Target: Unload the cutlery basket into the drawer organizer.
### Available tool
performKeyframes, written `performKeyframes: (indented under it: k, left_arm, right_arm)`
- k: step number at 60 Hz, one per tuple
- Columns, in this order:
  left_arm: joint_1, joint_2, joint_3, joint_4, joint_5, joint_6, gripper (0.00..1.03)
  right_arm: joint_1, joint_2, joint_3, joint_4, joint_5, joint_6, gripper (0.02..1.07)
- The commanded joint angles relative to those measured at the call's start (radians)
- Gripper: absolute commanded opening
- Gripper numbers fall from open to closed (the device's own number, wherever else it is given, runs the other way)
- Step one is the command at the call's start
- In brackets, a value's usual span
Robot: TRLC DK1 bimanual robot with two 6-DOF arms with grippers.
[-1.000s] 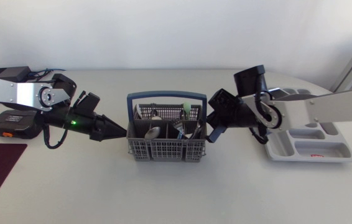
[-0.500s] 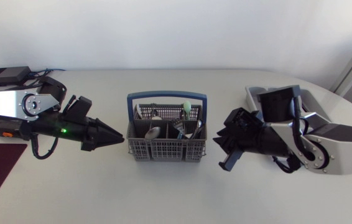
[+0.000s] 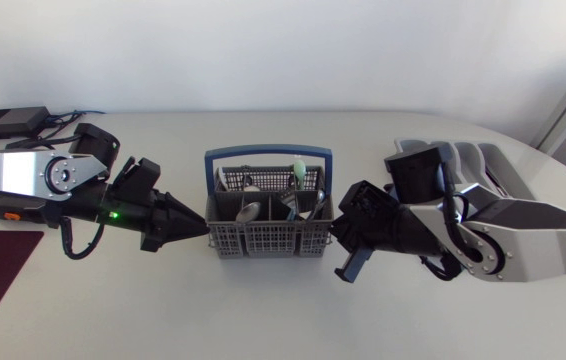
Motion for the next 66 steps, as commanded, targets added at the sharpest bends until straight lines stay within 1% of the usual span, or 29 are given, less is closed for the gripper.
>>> performKeyframes:
  k: [1,5,13,18,22,28,30,32,34,36,37,40,44,45,48,51,52,53,57,61,62,66]
  left_arm:
    - [-0.015,0.005,-0.020,0.000,0.002,-0.002,0.34]
    - [-0.012,-0.001,-0.023,0.002,-0.001,-0.002,0.34]
    - [0.025,-0.018,-0.020,0.002,-0.002,0.004,0.34]
    - [0.035,-0.027,-0.020,0.002,-0.005,0.004,0.34]
    - [0.046,-0.069,-0.024,0.002,-0.005,-0.002,0.34]
    - [0.051,-0.181,-0.038,0.002,-0.007,-0.023,0.34]
    - [0.048,-0.210,-0.040,0.002,-0.010,-0.028,0.34]
    - [0.035,-0.239,-0.043,0.002,-0.018,-0.037,0.35]
    - [0.009,-0.265,-0.043,0.002,-0.050,-0.051,0.41]
    - [-0.017,-0.285,-0.044,0.003,-0.081,-0.062,0.49]
    - [-0.029,-0.293,-0.043,0.008,-0.094,-0.069,0.51]
    - [-0.070,-0.317,-0.044,0.029,-0.139,-0.100,0.53]
    - [-0.133,-0.339,-0.041,0.083,-0.199,-0.171,0.57]
    - [-0.136,-0.339,-0.041,0.083,-0.200,-0.172,0.57]
    - [-0.181,-0.347,-0.029,0.092,-0.226,-0.207,0.57]
    - [-0.231,-0.347,-0.012,0.092,-0.275,-0.227,0.57]
    - [-0.236,-0.345,-0.010,0.092,-0.281,-0.229,0.57]
    - [-0.262,-0.345,-0.004,0.092,-0.311,-0.232,0.57]
    - [-0.325,-0.331,0.016,0.092,-0.387,-0.243,0.57]
    - [-0.360,-0.311,0.036,0.091,-0.423,-0.257,0.57]
    - [-0.385,-0.296,0.054,0.088,-0.453,-0.267,0.57]
    - [-0.416,-0.276,0.082,0.063,-0.484,-0.270,0.57]
  right_arm:
    - [0.003,0.030,0.030,0.020,0.015,0.021,0.24]
    - [0.002,0.016,0.018,0.016,0.012,0.018,0.24]
    - [0.012,-0.048,-0.021,-0.007,0.010,0.016,0.24]
    - [0.009,-0.073,-0.028,-0.027,0.007,0.013,0.24]
    - [0.008,-0.119,-0.038,-0.052,0.003,0.013,0.24]
    - [0.005,-0.208,-0.047,-0.104,0.000,0.013,0.24]
    - [0.003,-0.232,-0.048,-0.122,0.000,0.013,0.28]
    - [0.002,-0.252,-0.051,-0.136,0.000,0.013,0.36]
    - [0.000,-0.271,-0.053,-0.150,0.000,0.013,0.47]
    - [0.000,-0.284,-0.057,-0.158,0.001,0.015,0.56]
    - [0.000,-0.289,-0.059,-0.161,0.001,0.015,0.60]
    - [0.000,-0.300,-0.061,-0.173,0.001,0.015,0.67]
    - [0.000,-0.315,-0.065,-0.184,0.003,0.016,0.76]
    - [0.002,-0.317,-0.067,-0.185,0.003,0.018,0.77]
    - [0.005,-0.326,-0.068,-0.193,0.004,0.022,0.81]
    - [0.009,-0.333,-0.070,-0.199,0.004,0.028,0.83]
    - [0.009,-0.335,-0.071,-0.199,0.004,0.030,0.84]
    - [0.009,-0.338,-0.073,-0.199,0.006,0.030,0.83]
    - [0.011,-0.346,-0.077,-0.200,0.007,0.031,0.84]
    - [0.011,-0.352,-0.082,-0.202,0.007,0.033,0.84]
    - [0.012,-0.356,-0.085,-0.202,0.009,0.033,0.84]
    - [0.011,-0.360,-0.093,-0.202,0.009,0.033,0.84]
